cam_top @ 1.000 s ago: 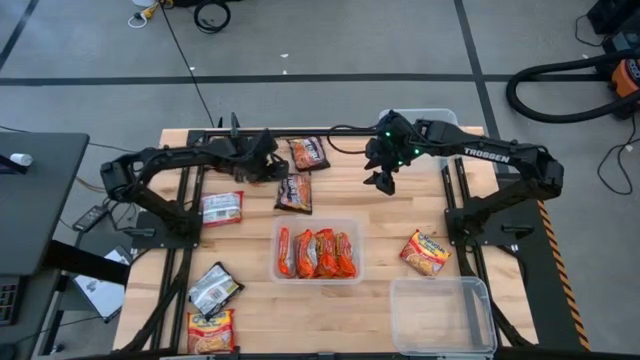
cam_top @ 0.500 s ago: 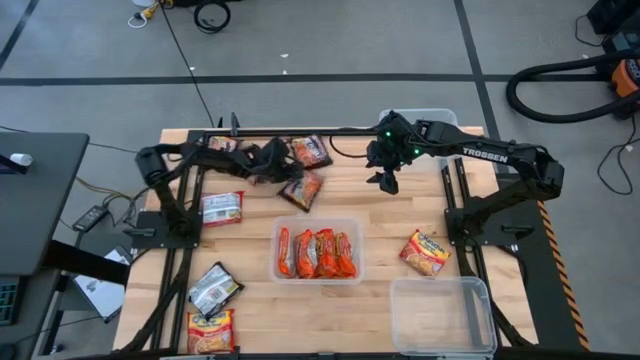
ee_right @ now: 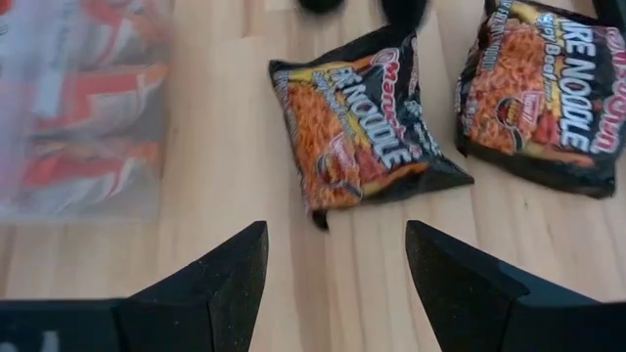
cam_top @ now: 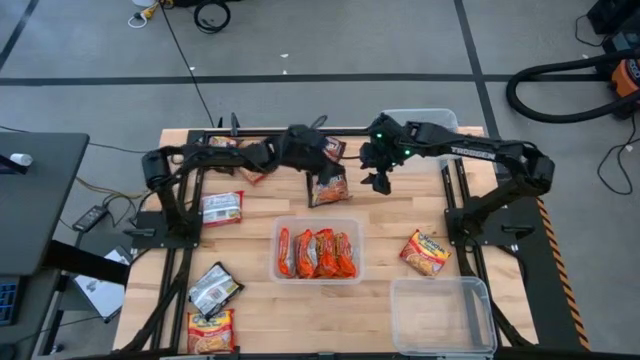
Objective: Sort Maruchan noodles
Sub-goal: Put the black noodle pack into the top transparent bin
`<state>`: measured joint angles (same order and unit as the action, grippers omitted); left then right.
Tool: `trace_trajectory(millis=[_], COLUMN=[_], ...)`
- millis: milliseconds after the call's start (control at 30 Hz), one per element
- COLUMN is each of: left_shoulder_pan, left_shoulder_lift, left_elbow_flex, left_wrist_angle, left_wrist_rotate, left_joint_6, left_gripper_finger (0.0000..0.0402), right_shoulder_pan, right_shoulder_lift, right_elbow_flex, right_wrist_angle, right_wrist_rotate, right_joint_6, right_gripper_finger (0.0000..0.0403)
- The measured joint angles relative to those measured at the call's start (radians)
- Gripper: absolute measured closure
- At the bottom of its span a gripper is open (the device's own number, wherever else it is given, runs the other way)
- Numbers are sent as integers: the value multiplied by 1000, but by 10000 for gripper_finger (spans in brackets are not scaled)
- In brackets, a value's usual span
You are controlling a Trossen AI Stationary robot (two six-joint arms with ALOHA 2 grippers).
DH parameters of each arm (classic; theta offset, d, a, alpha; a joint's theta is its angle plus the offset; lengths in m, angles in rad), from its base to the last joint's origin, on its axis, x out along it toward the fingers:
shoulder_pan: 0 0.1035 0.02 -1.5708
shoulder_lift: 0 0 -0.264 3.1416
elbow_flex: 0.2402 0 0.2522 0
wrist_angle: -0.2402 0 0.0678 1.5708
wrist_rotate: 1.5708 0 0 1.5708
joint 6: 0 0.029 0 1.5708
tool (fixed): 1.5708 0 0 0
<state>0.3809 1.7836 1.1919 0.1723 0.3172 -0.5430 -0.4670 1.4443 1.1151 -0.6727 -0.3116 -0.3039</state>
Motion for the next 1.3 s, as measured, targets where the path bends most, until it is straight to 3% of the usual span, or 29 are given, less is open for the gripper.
trace_trajectory(millis=[133,267,533,667,900,1167,1300], left_shoulder_pan=[42,81,142,188,279,296,296], left_shoulder_lift=[-125,-263,-488,-599,-780,-868,-869], left_elbow_flex=[7,5,6,6,5,5,5], left_wrist_angle=[-179,-350,-515,-641,-754,-800,-799], left_wrist_rotate=[-24,-115,-277,-348,-359,-359,-362], left_joint_6=[78,162,285,344,409,459,463], left_gripper_finger=[251,251,251,251,251,251,251], right_shoulder_pan=[9,9,15,14,14,25,26], right_shoulder_lift=[113,228,452,541,600,639,638], right_elbow_flex=[66,159,259,295,305,307,305], right_wrist_angle=[22,30,202,208,143,118,124], right_wrist_rotate=[33,32,87,82,-6,34,57], right_joint_6=[38,69,98,124,119,135,218], right_gripper_finger=[155,155,155,160,181,205,239])
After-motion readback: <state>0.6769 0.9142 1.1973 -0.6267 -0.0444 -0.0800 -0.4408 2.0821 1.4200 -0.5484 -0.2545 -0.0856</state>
